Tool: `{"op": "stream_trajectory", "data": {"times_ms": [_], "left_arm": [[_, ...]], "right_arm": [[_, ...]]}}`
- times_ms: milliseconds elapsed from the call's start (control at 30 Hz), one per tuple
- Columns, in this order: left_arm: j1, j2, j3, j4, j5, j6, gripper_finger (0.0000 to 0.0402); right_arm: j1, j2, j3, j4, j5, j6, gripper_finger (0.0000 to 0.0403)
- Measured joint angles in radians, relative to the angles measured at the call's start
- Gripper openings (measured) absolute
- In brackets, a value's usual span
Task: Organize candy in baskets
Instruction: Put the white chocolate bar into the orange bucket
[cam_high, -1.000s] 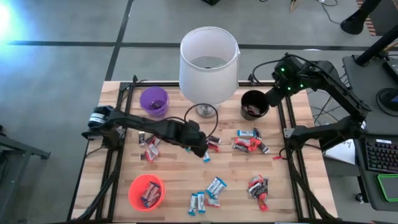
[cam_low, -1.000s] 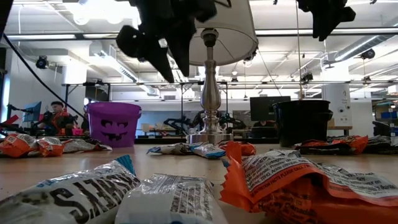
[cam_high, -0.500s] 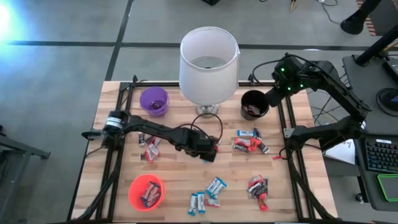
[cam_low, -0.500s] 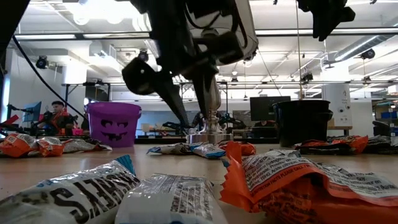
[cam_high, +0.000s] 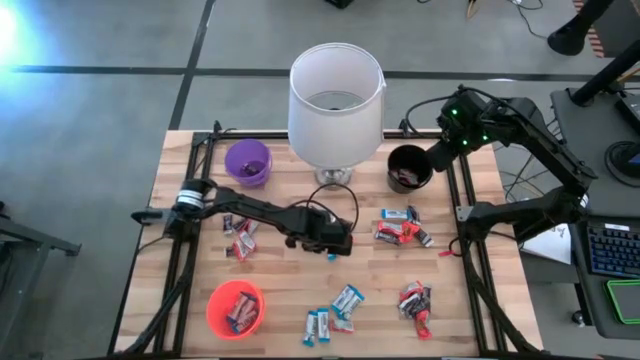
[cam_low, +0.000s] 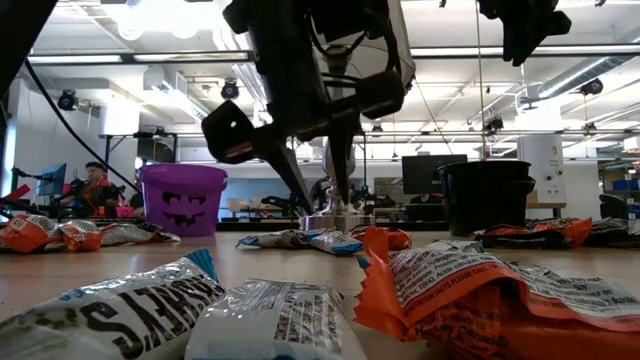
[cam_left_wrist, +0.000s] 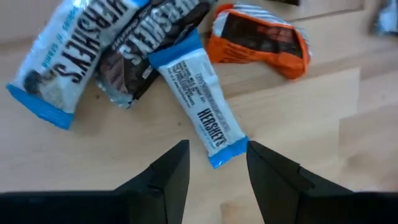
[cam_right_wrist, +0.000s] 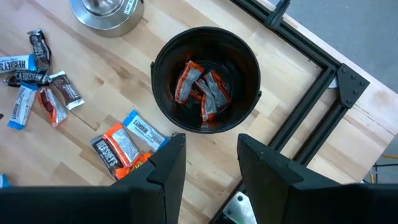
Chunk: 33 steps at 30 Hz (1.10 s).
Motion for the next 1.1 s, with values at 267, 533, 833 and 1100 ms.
{"op": "stream_trajectory", "data": {"times_ms": [267,533,833,1100], "left_arm": [[0.012,0.011,-0.002,0.008,0.001,-0.053,0.0141],[0.038,0.011,-0.002,0.010,0.000,-0.054,0.0141],[0.045,0.052,-0.003,0.041,0.026,-0.053,0.0141],[0.045,0.087,0.001,0.045,0.044,-0.061,0.0136]], "right_arm": [[0.000,0.000,0.000,0.000,0.000,0.000,0.0137],[0.000,0.000,0.000,0.000,0.000,0.000,0.0137],[0.000,0.000,0.000,0.000,0.000,-0.001,0.0137],[0.000,0.000,0.000,0.000,0.000,-0.011,0.0137]]}}
